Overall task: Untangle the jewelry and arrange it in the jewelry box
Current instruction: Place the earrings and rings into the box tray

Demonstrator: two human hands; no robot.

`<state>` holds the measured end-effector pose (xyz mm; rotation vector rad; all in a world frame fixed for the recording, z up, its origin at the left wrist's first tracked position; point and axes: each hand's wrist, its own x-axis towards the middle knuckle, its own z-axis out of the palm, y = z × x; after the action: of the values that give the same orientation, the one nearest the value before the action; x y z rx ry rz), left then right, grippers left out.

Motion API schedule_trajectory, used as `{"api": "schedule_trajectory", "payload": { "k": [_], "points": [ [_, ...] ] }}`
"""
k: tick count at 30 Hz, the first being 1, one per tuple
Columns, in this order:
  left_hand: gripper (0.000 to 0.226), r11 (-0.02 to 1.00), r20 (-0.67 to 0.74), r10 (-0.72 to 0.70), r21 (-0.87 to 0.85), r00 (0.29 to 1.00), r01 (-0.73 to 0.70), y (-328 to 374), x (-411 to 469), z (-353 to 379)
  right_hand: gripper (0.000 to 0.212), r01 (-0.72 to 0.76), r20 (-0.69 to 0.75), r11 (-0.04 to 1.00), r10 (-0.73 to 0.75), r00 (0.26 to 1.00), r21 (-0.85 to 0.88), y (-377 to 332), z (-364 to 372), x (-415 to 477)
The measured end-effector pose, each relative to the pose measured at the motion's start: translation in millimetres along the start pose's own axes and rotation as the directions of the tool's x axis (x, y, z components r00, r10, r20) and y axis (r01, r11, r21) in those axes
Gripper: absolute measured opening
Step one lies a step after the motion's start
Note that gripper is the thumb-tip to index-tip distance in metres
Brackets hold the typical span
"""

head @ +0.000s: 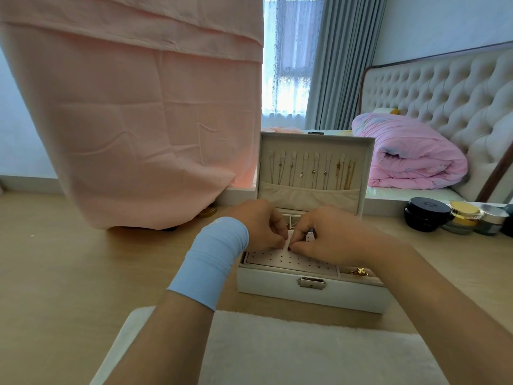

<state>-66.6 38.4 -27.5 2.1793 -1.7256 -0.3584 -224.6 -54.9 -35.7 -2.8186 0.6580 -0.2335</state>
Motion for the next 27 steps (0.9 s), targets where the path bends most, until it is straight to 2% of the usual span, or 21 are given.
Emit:
{"api": "schedule_trajectory", "payload": {
  "k": [4, 9, 18, 22, 27],
  "points": [
    [0.009, 1.0, -0.006, 0.025, 0.002, 1.0, -0.025, 1.0, 0.5, 0.3, 0.013, -0.012, 0.006, 0.993, 0.011, 1.0, 0.114, 6.0, -1.9, -0.2],
    [0.007, 0.999, 0.003, 0.028, 0.016, 1.0, -0.028, 3.5, 2.1, 6.1, 0.015, -0.007, 0.045, 0.989, 0.0, 0.999, 0.147, 8.9, -2.8, 0.0],
    [0.008, 0.998, -0.009, 0.051, 0.03, 0.999, -0.051, 9.7, 0.8, 3.5, 0.014, -0.05, -0.076, 0.972, 0.069, 0.995, 0.228, 31.3, -37.4, -20.8],
    [0.011, 0.996, -0.048, 0.094, 0.006, 0.994, -0.094, 26.1, 0.3, 8.1, 0.011, -0.171, -0.064, 0.965, 0.187, 0.98, 0.199, 65.7, -52.7, -47.9],
    [0.017, 0.982, -0.068, 0.186, 0.05, 0.98, -0.183, 77.0, 10.6, 27.8, 0.012, -0.329, 0.027, 0.934, 0.329, 0.944, 0.14, 116.1, -49.5, -77.3]
  ]
}}
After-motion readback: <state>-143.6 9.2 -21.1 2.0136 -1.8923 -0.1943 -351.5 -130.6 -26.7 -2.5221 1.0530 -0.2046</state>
